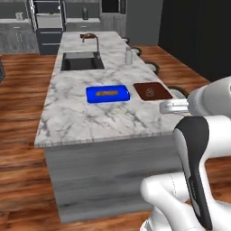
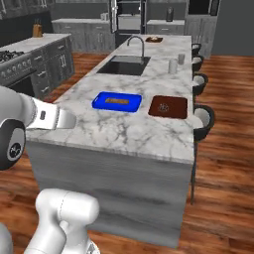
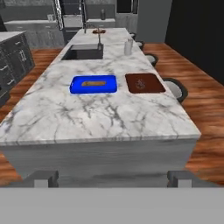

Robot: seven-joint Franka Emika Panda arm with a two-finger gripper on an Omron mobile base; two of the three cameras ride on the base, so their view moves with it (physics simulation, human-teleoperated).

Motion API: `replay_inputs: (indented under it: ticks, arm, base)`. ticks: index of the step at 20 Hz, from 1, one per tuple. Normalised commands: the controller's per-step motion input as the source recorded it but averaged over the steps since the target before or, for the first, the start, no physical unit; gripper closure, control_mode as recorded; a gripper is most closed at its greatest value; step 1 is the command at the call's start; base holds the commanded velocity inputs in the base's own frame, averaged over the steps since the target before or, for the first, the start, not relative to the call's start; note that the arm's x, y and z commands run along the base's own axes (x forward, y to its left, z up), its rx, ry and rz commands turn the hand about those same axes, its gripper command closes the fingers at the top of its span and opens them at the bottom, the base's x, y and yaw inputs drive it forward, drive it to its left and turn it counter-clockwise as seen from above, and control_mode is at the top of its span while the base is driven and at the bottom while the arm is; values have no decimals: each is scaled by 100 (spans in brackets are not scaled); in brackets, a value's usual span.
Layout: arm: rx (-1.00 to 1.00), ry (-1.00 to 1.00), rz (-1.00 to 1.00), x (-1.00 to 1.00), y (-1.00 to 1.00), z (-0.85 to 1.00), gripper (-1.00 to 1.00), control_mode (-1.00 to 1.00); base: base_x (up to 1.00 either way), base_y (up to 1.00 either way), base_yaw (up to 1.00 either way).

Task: Take the cake and donut from the fridge and place them on the empty tray on the dining counter.

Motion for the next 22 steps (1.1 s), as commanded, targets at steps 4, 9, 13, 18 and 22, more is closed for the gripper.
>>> replay_inputs:
  ticks: [4,9,13,18,22]
  arm:
    - [0,0,0,0,0,0,-100,100]
    - [0,0,0,0,0,0,-100,100]
    - [0,0,0,0,0,0,-100,100]
    - [0,0,0,0,0,0,-100,100]
    - [0,0,0,0,0,0,-100,100]
  base:
    - [4,100,-9]
    - [12,100,-10]
    - [8,100,-6]
    - [5,100,-3]
    - [5,100,-3]
